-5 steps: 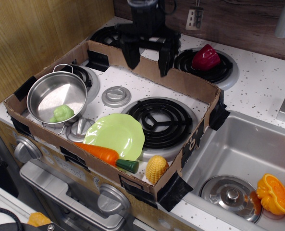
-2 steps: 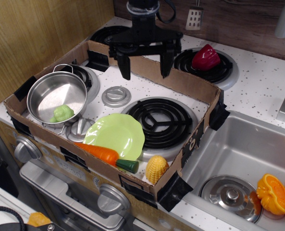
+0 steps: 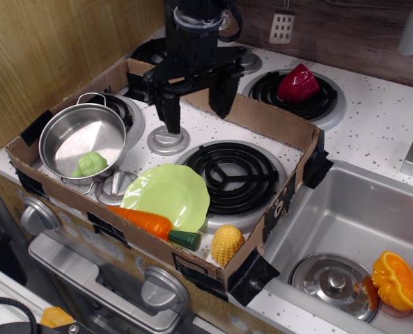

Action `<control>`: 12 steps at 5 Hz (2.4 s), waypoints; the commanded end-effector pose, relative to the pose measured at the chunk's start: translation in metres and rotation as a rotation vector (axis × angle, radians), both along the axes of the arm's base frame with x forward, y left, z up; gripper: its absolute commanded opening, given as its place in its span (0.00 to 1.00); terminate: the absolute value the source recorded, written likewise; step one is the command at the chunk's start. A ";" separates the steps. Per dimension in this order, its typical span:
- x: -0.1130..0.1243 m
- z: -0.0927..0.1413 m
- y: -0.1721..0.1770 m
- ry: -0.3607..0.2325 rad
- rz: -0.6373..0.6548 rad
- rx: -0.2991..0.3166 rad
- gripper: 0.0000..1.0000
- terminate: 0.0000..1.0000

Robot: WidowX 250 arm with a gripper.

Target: Take carrot off plate

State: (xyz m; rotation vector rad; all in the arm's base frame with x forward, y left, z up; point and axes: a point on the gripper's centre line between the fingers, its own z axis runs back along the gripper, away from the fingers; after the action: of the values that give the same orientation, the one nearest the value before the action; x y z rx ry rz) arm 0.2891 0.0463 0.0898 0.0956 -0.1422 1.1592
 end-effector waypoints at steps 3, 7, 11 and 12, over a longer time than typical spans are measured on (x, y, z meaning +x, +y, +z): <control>-0.040 -0.018 0.003 -0.113 0.431 -0.016 1.00 0.00; -0.062 -0.045 0.004 -0.076 0.505 -0.025 1.00 0.00; -0.065 -0.077 0.005 -0.163 0.489 -0.050 1.00 0.00; -0.065 -0.079 0.006 -0.200 0.482 -0.041 1.00 0.00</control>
State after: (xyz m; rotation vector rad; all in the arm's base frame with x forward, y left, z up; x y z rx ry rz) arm 0.2212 0.0579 0.0107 -0.0309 -0.2849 1.6563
